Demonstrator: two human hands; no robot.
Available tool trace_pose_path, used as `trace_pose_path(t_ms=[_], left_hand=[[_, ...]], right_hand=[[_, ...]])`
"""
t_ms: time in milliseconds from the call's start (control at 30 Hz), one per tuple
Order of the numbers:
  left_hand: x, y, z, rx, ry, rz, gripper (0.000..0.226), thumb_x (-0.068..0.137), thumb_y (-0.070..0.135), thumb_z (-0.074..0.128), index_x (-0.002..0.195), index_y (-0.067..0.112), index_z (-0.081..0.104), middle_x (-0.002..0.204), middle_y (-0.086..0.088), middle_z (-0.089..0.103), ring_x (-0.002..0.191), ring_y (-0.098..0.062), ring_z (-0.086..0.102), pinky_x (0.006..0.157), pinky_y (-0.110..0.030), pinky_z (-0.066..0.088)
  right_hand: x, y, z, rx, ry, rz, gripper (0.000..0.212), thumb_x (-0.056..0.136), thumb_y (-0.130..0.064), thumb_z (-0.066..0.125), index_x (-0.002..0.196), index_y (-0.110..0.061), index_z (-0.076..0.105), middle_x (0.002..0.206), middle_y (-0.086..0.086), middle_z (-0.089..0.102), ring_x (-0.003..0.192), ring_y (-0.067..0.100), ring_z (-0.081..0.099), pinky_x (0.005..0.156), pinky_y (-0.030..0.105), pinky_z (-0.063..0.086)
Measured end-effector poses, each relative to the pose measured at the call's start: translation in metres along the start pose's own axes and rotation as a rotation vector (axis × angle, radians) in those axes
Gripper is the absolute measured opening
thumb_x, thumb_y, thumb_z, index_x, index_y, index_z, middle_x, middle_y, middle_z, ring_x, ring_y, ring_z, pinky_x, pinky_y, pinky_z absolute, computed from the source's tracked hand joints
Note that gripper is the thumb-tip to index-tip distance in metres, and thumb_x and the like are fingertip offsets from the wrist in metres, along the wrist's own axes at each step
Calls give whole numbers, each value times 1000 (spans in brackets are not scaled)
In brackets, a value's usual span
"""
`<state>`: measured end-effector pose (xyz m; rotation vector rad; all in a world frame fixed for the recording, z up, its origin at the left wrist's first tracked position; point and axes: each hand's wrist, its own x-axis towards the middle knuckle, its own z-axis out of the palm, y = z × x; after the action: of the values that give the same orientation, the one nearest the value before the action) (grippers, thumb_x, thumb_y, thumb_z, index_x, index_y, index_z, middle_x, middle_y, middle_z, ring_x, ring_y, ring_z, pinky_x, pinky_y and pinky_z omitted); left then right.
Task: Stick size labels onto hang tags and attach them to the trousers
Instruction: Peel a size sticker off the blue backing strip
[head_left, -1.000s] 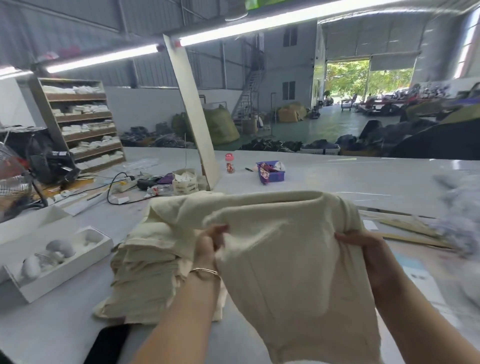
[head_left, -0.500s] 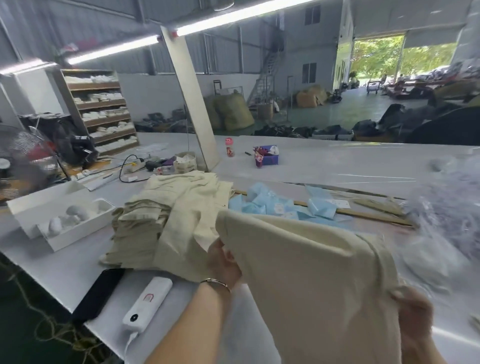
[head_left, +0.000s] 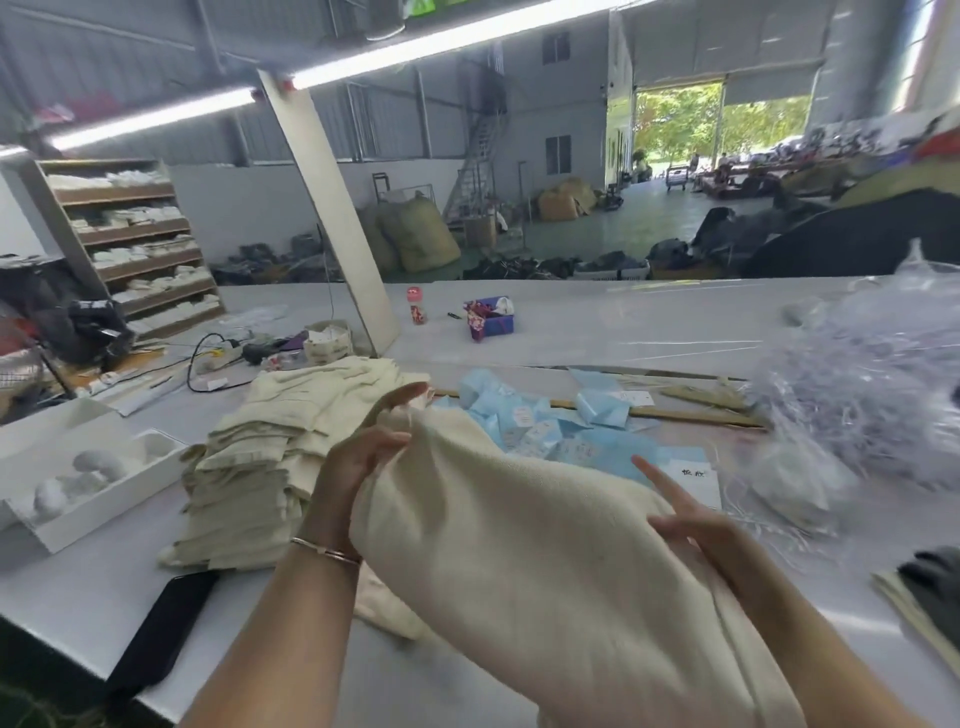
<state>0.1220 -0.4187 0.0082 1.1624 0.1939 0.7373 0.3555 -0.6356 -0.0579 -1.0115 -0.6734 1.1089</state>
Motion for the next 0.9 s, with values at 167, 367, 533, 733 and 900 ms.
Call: trace_pose_path(t_ms=[167,367,533,733,900], left_hand=[[-9,48,-11,309,123,154,65,63,39,84,124,27,64,101,-12,59,89,-30,53,74,-35,48],[-25,63,7,628,81,316,57,71,31,81,123,40,62,98,-23,67,84,-27,62,74,-49,53],[-28,64,6,805,216,457,46,86,7,68,111,46,67,97,16,73,87,-1,67,72,-12,50],[-29,90,7,1215,495,555,32,83,11,70,109,30,68,94,2,68,103,-21,60,83,-37,51],[-28,114,37,1767,398,664,79,61,50,83,132,27,58,143,-16,37,136,-36,26,109,-51,30]], right_hand=[[-5,-34,15,39,-95,-277,88,65,3,58,139,-42,45,119,2,66,95,23,67,75,30,58],[2,-74,54,-178,7,-176,60,72,-14,65,124,-44,61,126,9,64,89,27,66,66,32,58],[-3,-101,67,-154,95,-410,61,64,6,60,116,-25,70,98,9,72,73,22,68,61,29,57],[3,-128,100,-185,89,-528,45,60,6,67,94,-22,76,86,2,72,71,18,66,62,29,56],[9,-134,120,-176,53,-567,46,68,19,55,80,-21,75,78,1,69,66,17,64,57,25,54]])
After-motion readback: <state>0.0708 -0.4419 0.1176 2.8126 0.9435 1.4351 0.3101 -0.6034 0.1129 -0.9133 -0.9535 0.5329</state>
